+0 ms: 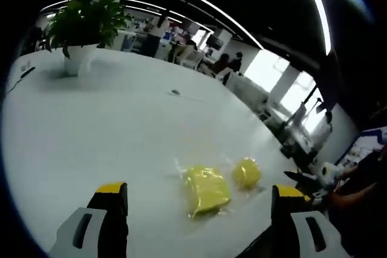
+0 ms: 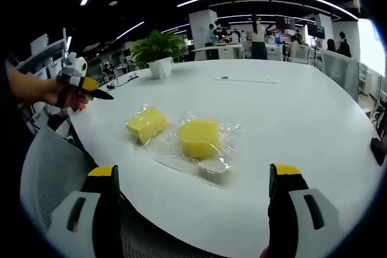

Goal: Compare the silicone blocks by pressing each to a similar depth, holding the contact briefly, and releasing to observe deformation and rebound differences across the visible hardness samples.

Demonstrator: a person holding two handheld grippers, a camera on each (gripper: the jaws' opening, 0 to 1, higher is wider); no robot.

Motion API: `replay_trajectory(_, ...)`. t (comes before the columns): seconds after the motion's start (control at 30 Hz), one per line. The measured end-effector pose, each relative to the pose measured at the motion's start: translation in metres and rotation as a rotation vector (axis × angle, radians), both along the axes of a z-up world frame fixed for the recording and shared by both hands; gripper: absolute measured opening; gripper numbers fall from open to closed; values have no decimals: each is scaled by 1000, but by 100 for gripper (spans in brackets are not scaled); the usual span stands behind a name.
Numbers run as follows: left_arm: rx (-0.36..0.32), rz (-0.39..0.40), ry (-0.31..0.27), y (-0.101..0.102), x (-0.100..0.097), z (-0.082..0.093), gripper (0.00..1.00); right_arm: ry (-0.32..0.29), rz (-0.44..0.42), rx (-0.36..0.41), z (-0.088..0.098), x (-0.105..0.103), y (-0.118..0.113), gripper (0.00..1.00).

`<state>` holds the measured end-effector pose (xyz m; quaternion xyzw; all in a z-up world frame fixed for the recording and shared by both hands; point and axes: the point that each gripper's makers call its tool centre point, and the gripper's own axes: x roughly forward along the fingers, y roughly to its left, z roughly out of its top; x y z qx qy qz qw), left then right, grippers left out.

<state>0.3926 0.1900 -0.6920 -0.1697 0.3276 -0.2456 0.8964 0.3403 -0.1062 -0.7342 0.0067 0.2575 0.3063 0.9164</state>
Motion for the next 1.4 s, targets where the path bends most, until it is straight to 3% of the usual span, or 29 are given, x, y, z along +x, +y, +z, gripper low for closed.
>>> replay_trajectory(0.27, 34, -18, 12, 2, 26, -7, 100, 9, 2, 17, 0, 0, 2, 96)
replay_trajectory(0.53, 16, -25, 39, -1, 49, -15, 100, 7, -14, 22, 1, 2, 0, 96)
replay_trajectory(0.97, -8, -52, 87, -14, 68, -37, 95, 19, -25, 25, -2, 2, -2, 96)
replay_trajectory(1.13, -9, -63, 103, -18, 70, -50, 86, 27, -23, 23, -3, 2, -2, 96)
replay_trajectory(1.4, -91, -43, 155, -26, 71, -66, 71, 31, -24, 25, -3, 2, -1, 96)
